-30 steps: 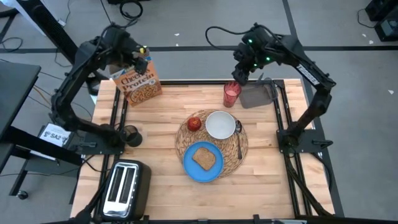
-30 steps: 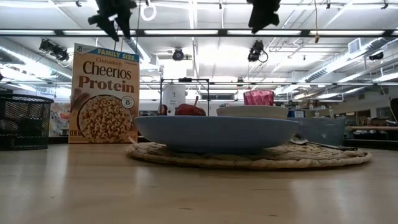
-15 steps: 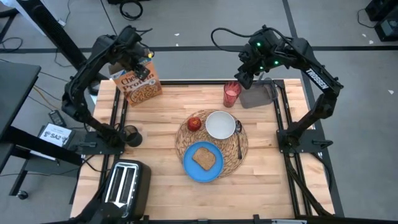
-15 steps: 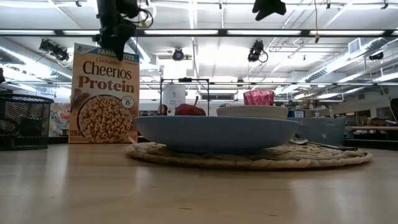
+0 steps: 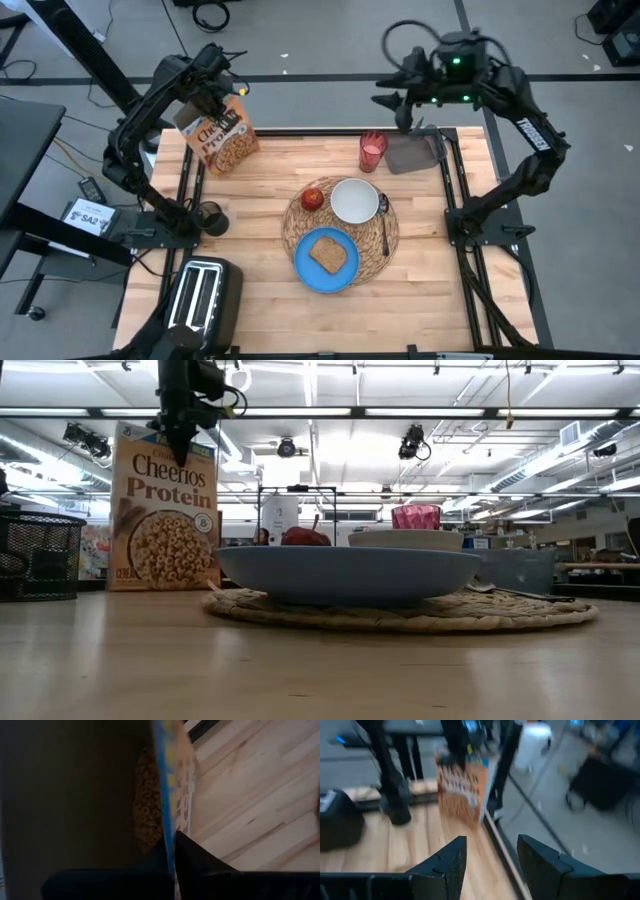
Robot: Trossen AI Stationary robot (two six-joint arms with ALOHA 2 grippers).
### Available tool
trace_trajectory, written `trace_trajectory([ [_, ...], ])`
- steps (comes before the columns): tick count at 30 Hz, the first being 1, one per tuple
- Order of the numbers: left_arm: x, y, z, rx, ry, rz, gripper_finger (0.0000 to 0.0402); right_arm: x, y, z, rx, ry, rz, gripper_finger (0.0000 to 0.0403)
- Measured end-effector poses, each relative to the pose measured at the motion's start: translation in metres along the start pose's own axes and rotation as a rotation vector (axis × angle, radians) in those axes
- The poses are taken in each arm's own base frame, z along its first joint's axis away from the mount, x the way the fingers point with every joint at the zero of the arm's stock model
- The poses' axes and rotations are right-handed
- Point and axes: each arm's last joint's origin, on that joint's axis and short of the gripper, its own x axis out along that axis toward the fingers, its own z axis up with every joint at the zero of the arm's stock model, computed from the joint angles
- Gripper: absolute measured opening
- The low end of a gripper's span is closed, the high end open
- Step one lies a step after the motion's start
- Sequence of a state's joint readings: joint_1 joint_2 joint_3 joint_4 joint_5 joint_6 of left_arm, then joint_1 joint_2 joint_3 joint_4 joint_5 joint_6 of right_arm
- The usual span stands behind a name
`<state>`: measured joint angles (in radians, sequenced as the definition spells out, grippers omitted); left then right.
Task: Arrange a breakfast setting
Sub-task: Pour the cereals from the cereal box into the white bowl
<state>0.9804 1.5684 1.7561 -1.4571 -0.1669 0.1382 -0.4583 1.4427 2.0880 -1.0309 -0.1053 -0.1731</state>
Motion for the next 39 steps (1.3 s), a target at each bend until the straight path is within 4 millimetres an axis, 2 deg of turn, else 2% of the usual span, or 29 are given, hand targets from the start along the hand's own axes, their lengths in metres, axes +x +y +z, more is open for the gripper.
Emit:
trace_trajectory([
  [5,-0.025,-0.01,-0.01,0.017,-0.039,-0.006,0.0005,-0.017,0.003,0.01,-0.082,-0.133,0.058,0.0182],
  [7,-0.041,-0.014,-0.013,0.032,-0.073,-0.011,0.0004,-0.017,0.004,0.011,-0.106,-0.153,0.098,0.0181],
  [10,-0.07,-0.019,-0.017,0.038,-0.153,-0.02,0.0003,-0.007,0.005,0.011,-0.122,-0.191,0.165,0.0181],
  [16,-0.126,-0.028,-0.023,0.049,-0.385,-0.079,0.0002,0.037,0.005,-0.003,-0.083,-0.264,0.248,0.0182],
  [20,-0.157,-0.032,-0.033,0.048,-0.512,-0.145,0.0001,0.072,0.005,-0.022,-0.031,-0.32,0.279,0.0182],
  [23,-0.176,-0.034,-0.042,0.065,-0.592,-0.205,0.0001,0.099,0.001,-0.046,-0.002,-0.313,0.229,0.0182],
  [26,-0.184,-0.038,-0.053,0.123,-0.636,-0.233,0.0001,0.128,-0.009,-0.073,0.033,-0.28,0.185,0.0184],
  [30,-0.191,-0.043,-0.062,0.154,-0.661,-0.262,0.0001,0.16,-0.019,-0.105,0.137,-0.221,0.228,0.0205],
  [34,-0.202,-0.044,-0.072,0.167,-0.727,-0.293,0.0001,0.183,-0.027,-0.126,0.203,-0.167,0.273,0.0253],
  [39,-0.216,-0.044,-0.084,0.181,-0.828,-0.326,0.0001,0.203,-0.032,-0.141,0.208,-0.144,0.383,0.0328],
])
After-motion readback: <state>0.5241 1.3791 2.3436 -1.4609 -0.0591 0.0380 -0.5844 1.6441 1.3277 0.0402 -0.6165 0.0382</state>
